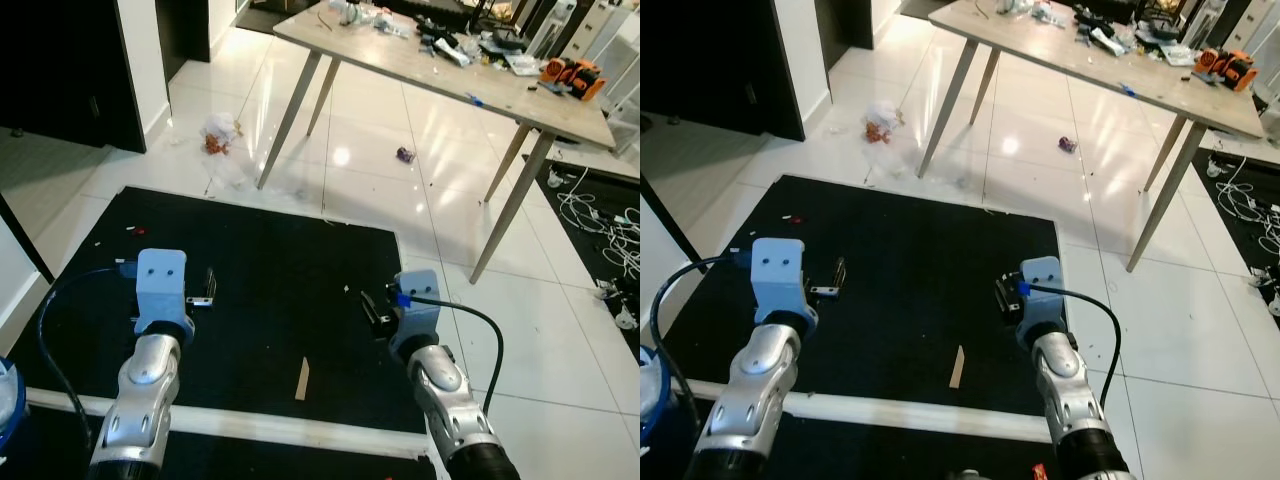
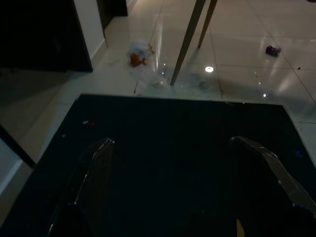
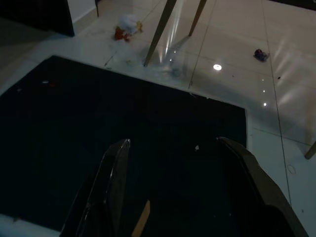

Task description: Picking trash to rubbish bin

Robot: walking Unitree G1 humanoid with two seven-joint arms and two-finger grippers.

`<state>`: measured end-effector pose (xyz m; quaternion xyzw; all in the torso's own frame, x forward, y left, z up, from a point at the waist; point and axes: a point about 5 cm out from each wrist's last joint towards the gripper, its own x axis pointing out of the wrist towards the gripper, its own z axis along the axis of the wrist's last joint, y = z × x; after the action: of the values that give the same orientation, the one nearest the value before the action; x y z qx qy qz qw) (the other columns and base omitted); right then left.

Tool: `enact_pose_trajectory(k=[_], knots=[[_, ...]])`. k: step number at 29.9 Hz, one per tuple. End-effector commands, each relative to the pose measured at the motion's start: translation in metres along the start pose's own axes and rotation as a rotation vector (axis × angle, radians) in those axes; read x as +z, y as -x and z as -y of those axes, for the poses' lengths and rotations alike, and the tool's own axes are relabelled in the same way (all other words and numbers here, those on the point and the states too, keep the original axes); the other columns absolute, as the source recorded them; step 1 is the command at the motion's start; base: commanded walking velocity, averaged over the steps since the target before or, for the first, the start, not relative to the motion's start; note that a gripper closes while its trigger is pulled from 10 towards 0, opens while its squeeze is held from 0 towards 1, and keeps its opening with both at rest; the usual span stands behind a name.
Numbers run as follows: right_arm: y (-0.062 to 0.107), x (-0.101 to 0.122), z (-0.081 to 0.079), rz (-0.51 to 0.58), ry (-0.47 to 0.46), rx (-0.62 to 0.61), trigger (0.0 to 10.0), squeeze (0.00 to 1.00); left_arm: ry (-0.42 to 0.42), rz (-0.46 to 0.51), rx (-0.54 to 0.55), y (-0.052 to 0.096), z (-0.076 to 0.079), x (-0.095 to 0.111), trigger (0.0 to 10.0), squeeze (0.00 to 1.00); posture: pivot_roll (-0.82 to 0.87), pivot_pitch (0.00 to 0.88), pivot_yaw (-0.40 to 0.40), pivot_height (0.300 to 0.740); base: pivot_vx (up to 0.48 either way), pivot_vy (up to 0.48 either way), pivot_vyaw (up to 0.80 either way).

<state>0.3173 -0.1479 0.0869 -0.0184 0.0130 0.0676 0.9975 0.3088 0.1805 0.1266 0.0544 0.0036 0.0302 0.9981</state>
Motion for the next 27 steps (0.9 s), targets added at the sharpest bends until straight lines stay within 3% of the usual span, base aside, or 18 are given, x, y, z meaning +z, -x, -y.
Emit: enact_pose_trajectory(k=[1, 8, 17, 27], knots=[[0.007, -0.008, 0.006, -0.013, 0.0, -0.039, 10.0, 0.0, -0.019, -0.023, -0.029, -0.001, 0.005, -0.005, 10.0, 0.0, 0.03, 0.141, -0.058, 0.74, 0.0, 0.0, 0.0], [0.015, -0.015, 0.007, -0.007, -0.027, -0.109, 10.0, 0.0, -0.032, -0.025, -0.083, -0.008, 0.007, -0.002, 10.0, 0.0, 0.02, 0.133, 0.029, 0.74, 0.0, 0.0, 0.0], [0.021, -0.02, 0.007, -0.027, -0.045, -0.111, 10.0, 0.0, -0.015, -0.044, -0.11, -0.011, 0.009, -0.004, 10.0, 0.0, 0.01, 0.134, -0.001, 0.74, 0.0, 0.0, 0.0], [0.014, -0.017, 0.006, -0.041, -0.025, -0.041, 10.0, 0.0, 0.007, -0.064, -0.1, -0.004, 0.01, -0.011, 10.0, 0.0, 0.0, 0.137, -0.044, 0.74, 0.0, 0.0, 0.0]])
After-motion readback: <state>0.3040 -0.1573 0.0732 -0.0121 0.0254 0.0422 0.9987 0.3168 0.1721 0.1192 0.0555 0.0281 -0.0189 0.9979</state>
